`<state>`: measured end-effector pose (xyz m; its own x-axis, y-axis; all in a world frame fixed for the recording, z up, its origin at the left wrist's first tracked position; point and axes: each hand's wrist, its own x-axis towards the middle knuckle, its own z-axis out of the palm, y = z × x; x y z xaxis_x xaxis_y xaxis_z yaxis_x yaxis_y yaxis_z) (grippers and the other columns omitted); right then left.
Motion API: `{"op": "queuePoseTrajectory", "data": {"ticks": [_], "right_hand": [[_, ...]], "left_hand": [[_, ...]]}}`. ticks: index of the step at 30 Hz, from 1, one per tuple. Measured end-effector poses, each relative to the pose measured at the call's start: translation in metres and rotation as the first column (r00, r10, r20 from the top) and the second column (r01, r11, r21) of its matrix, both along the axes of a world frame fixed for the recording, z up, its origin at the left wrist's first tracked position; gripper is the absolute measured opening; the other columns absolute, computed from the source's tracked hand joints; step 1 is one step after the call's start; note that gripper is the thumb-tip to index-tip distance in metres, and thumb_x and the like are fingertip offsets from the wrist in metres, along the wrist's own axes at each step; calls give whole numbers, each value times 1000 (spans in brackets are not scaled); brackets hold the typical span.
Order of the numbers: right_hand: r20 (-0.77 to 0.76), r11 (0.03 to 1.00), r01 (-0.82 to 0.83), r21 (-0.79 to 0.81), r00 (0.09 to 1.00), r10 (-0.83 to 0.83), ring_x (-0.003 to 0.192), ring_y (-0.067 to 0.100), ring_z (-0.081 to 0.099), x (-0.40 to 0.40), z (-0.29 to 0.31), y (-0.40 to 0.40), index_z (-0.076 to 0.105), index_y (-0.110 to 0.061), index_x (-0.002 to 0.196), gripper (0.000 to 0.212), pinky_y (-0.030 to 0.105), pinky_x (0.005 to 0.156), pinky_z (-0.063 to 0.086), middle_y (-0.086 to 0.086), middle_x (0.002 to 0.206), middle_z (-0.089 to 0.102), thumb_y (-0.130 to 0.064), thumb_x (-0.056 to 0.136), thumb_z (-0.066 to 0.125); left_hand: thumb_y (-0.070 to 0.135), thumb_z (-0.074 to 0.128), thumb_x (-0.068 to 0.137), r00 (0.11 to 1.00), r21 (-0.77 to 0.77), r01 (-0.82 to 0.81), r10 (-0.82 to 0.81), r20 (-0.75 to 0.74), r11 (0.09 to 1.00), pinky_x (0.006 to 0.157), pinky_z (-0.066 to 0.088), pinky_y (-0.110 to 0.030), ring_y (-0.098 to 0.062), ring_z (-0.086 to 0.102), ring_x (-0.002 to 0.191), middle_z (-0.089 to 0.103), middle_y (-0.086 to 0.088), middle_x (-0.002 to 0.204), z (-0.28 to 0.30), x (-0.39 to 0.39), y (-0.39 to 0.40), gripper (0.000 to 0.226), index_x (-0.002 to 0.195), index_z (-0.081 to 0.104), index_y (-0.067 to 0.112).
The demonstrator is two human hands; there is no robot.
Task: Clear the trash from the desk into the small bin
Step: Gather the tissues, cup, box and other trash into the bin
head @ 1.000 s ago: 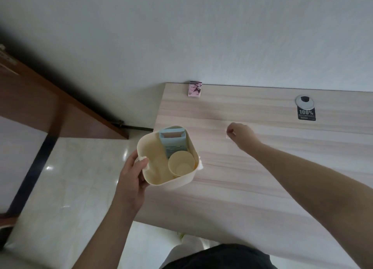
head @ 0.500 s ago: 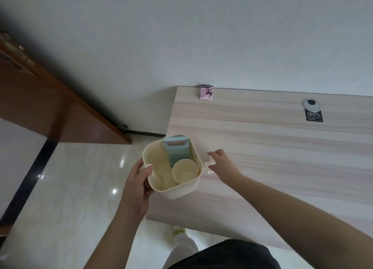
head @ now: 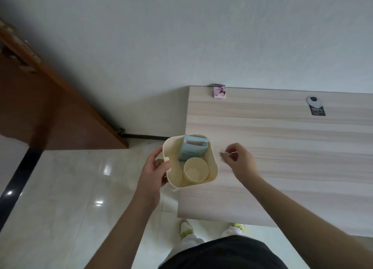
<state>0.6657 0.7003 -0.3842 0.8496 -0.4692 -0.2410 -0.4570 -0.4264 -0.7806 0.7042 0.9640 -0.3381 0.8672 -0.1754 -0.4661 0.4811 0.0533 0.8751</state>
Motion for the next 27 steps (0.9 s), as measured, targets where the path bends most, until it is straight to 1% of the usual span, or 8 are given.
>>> {"op": "queuePoseTrajectory", "data": {"ticks": [5,9,12,14,17,21,24,27], "right_hand": [[275,981,175,81,942,-191,67,0,60,-21,53,31,55,-32,81,20,9,56,44,-5,78,65,-26,83,74],[400,993,119,-15,911,-103,70,-1,62,-45,89,40,54,-38,77,32,4,59,43,-9,79,63,-17,80,78],[351,992,6,-129,935,41,72,-2,62,-59,98,41,59,-29,80,24,4,62,45,-15,83,59,-14,79,78],[270,981,-60,-184,957,109,72,2,61,-65,96,44,65,-19,85,14,14,67,51,-13,86,57,-14,80,76],[179,964,-112,-241,971,157,75,13,59,-69,90,54,68,-11,90,10,27,71,52,-5,90,60,-14,82,73],[74,952,-117,-284,987,143,88,23,61,-72,82,70,68,-5,95,12,29,77,49,9,100,66,-11,86,63],[-15,948,-147,-282,989,149,98,22,61,-79,79,78,68,-7,102,17,29,84,48,7,105,68,-12,90,56],[-59,949,-176,-262,984,167,98,20,62,-96,80,87,67,-11,109,22,24,81,45,5,105,69,-14,92,53]], "left_hand": [[28,70,76,996,-57,87,-87,5,995,70,58,-30,-16,67,80,63,-5,91,-7,18,-8,45,116,66,48],[11,66,91,985,-65,175,-175,7,982,65,56,-26,-16,61,76,61,-5,91,-13,22,-26,44,128,61,34],[7,66,91,968,-94,251,-251,5,964,59,56,-23,-13,65,73,66,-1,89,-15,18,-40,41,120,64,36],[5,66,91,955,-94,295,-295,10,951,56,54,-21,-10,65,66,66,3,81,-16,12,-48,41,115,65,38],[6,66,93,927,-82,373,-370,57,924,52,51,-19,-7,62,59,62,8,70,-17,1,-56,40,120,63,35],[12,69,90,881,-30,465,-459,113,885,52,49,-19,-7,61,58,60,11,65,-18,-15,-59,43,127,61,33],[25,73,83,852,-3,511,-507,131,859,52,48,-18,-6,59,58,58,11,65,-16,-31,-59,46,127,62,35],[40,78,75,852,2,513,-509,119,859,51,47,-17,-5,58,58,55,10,65,-12,-46,-55,48,121,65,43]]}}
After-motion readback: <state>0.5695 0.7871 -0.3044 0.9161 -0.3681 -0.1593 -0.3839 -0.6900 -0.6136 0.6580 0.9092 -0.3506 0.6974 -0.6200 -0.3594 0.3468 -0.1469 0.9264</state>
